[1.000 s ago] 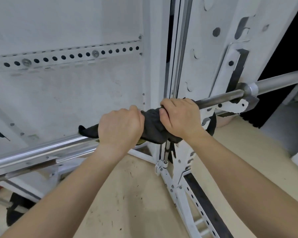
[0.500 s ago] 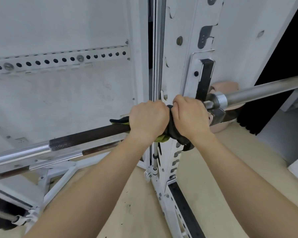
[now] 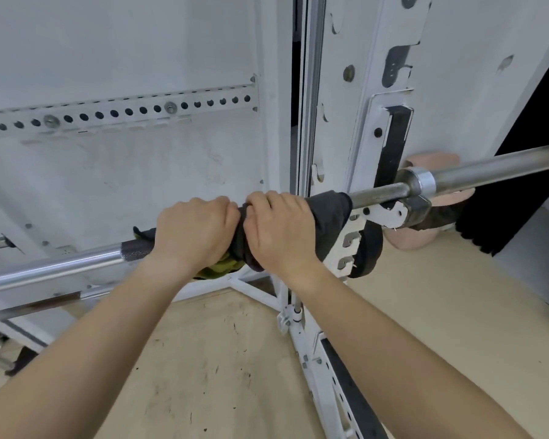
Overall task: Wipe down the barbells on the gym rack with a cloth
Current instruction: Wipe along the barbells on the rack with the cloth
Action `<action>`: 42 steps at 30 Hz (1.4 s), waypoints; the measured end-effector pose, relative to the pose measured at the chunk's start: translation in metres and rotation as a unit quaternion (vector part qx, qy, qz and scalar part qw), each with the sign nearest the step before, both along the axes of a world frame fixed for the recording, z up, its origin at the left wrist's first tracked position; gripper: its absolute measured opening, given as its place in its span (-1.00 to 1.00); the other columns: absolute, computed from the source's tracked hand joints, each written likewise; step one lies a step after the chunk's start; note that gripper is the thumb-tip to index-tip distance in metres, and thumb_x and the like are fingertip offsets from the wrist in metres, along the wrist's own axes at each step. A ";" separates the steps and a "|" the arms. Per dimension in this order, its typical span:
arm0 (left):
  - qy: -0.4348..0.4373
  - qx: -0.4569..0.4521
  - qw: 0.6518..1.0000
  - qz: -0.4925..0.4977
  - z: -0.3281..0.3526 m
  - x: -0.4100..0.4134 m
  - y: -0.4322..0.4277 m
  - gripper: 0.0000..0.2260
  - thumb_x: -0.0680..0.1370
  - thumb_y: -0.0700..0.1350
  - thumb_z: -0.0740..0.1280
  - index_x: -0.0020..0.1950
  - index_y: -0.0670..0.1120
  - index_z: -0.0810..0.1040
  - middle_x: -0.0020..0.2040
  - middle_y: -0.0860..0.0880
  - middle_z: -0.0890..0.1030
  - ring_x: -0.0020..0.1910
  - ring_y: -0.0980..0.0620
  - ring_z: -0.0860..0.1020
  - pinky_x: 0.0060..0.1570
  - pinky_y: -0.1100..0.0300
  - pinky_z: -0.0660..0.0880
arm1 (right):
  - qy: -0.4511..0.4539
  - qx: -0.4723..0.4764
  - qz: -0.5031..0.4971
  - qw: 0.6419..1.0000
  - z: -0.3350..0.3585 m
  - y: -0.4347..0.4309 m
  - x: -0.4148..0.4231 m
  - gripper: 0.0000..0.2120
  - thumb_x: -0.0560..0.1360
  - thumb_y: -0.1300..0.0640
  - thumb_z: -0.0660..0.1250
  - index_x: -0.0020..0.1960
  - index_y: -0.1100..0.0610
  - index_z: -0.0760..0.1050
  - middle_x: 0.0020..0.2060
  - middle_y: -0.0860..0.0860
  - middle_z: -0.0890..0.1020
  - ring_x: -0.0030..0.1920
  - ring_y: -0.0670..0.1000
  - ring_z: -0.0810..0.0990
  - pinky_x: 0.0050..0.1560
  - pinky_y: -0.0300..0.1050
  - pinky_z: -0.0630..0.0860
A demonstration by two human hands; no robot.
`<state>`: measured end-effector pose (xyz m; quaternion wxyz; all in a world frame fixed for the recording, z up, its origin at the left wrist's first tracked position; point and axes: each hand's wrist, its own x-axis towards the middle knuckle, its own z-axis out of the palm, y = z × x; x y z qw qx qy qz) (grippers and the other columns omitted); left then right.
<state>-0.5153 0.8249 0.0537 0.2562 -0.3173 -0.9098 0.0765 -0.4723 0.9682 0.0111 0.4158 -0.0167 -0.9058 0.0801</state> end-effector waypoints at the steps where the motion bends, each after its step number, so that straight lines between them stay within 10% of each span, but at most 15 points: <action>1: 0.009 0.002 1.000 -0.007 0.000 0.000 0.005 -0.83 0.59 -0.11 0.17 -0.19 -0.09 0.38 -0.38 -0.06 0.42 -0.46 -0.13 0.35 -0.51 0.21 0.12 | -0.009 0.021 0.007 1.000 0.001 0.012 0.002 -0.73 0.60 0.03 0.11 0.00 0.11 0.55 -0.25 0.02 0.59 -0.22 0.11 0.53 -0.09 0.03 0.40; 7: -0.023 0.006 0.999 -0.047 0.004 0.010 0.069 -0.79 0.64 -0.06 0.09 -0.17 -0.06 0.33 -0.33 -0.03 0.40 -0.39 -0.10 0.38 -0.43 0.11 0.26 | -0.003 -0.026 -0.053 0.998 -0.017 0.071 0.030 -0.68 0.66 -0.02 0.11 0.23 0.12 0.51 0.12 0.08 0.58 0.17 0.12 0.52 0.35 0.07 0.35; 12: -0.207 0.076 0.972 -0.084 0.015 0.002 0.131 -0.75 0.68 -0.06 0.02 -0.10 -0.08 0.41 -0.17 -0.08 0.52 -0.22 -0.11 0.47 -0.23 0.01 0.41 | 0.052 -0.257 -0.133 0.956 -0.036 0.043 0.048 -0.58 0.65 0.07 0.17 0.50 0.04 0.31 0.51 0.12 0.26 0.53 0.09 0.20 0.50 -0.10 0.20; 15: -0.306 0.078 0.941 -0.122 0.023 -0.002 0.163 -0.69 0.71 -0.08 -0.03 0.04 -0.15 0.47 0.01 -0.14 0.55 -0.04 -0.12 0.51 -0.03 -0.02 0.47 | 0.102 -0.568 -0.014 0.816 -0.031 0.019 0.057 -0.44 0.64 0.15 0.19 0.58 -0.07 0.12 0.52 -0.03 0.21 0.43 -0.26 0.25 0.40 -0.44 0.17; 19: -0.379 0.153 0.903 -0.132 0.024 -0.002 0.202 -0.66 0.69 0.05 0.03 0.03 -0.14 0.48 -0.04 -0.11 0.60 -0.07 -0.09 0.55 -0.13 0.08 0.39 | 0.147 -0.764 0.087 0.622 -0.019 0.028 0.064 -0.38 0.67 0.19 0.15 0.62 -0.06 -0.05 0.49 -0.13 0.29 0.43 -0.17 0.32 0.50 -0.10 0.24; 25: -0.304 0.113 0.931 -0.167 0.015 0.000 0.181 -0.65 0.68 0.12 0.04 0.26 -0.08 0.41 -0.03 -0.08 0.59 -0.10 -0.09 0.55 -0.11 0.01 0.49 | 0.159 -0.846 0.073 0.504 -0.004 0.062 0.039 -0.46 0.62 -0.07 0.20 0.54 0.10 0.27 0.39 0.10 0.48 0.34 0.05 0.48 0.43 0.06 0.38; 30: -0.250 0.017 0.956 -0.151 0.020 -0.003 0.117 -0.67 0.68 0.15 0.01 0.22 -0.07 0.34 -0.21 -0.03 0.50 -0.30 -0.01 0.47 -0.26 0.03 0.40 | 0.116 -0.811 -0.028 0.573 0.017 0.013 0.028 -0.58 0.68 -0.02 0.10 0.46 0.15 0.27 0.24 0.00 0.49 0.15 0.00 0.45 0.15 -0.06 0.39; 42: -0.122 -0.039 0.991 -0.039 0.017 0.002 -0.005 -0.68 0.66 0.18 -0.05 0.01 -0.07 0.23 -0.29 -0.02 0.50 -0.34 -0.13 0.48 -0.34 0.05 0.39 | 0.016 -0.867 0.099 0.489 0.002 -0.088 0.011 -0.77 0.66 -0.08 0.13 0.11 0.06 0.43 0.19 0.08 0.59 0.22 0.08 0.57 0.34 0.15 0.46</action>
